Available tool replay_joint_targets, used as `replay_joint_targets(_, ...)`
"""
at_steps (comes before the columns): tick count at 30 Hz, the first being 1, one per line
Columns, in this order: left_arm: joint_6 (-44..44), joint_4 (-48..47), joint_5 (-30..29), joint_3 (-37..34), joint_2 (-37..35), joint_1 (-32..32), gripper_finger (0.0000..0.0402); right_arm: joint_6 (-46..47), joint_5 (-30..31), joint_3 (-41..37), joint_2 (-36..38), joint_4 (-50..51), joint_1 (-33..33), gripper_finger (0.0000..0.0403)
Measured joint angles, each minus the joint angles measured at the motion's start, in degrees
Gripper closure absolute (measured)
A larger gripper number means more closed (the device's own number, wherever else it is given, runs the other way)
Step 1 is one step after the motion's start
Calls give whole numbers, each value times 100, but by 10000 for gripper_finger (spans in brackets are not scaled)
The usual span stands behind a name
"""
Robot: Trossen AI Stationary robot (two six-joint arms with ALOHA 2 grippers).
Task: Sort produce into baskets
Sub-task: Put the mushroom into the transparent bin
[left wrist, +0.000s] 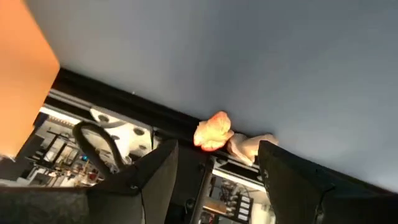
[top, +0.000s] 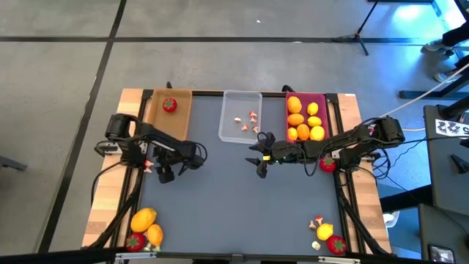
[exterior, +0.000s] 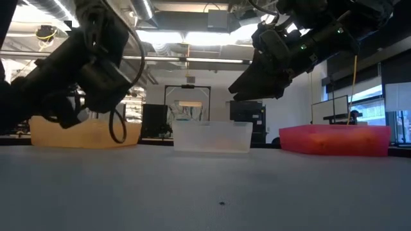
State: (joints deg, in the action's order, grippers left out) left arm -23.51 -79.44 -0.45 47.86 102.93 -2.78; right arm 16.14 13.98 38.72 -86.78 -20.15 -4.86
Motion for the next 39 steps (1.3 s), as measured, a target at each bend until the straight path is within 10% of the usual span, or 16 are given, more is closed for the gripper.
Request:
replay_joint_targets(12,572,595,170,-501,118,377,188,0,-2,2,0,25,0,159)
replay_joint_targets(29,1348,968,170,-714,118,557,362,0,79,2,0,63,0,159)
replay_joint_targets(39,1495,990,123,-365,-134,552,391,2,98,2,0,62,0,159)
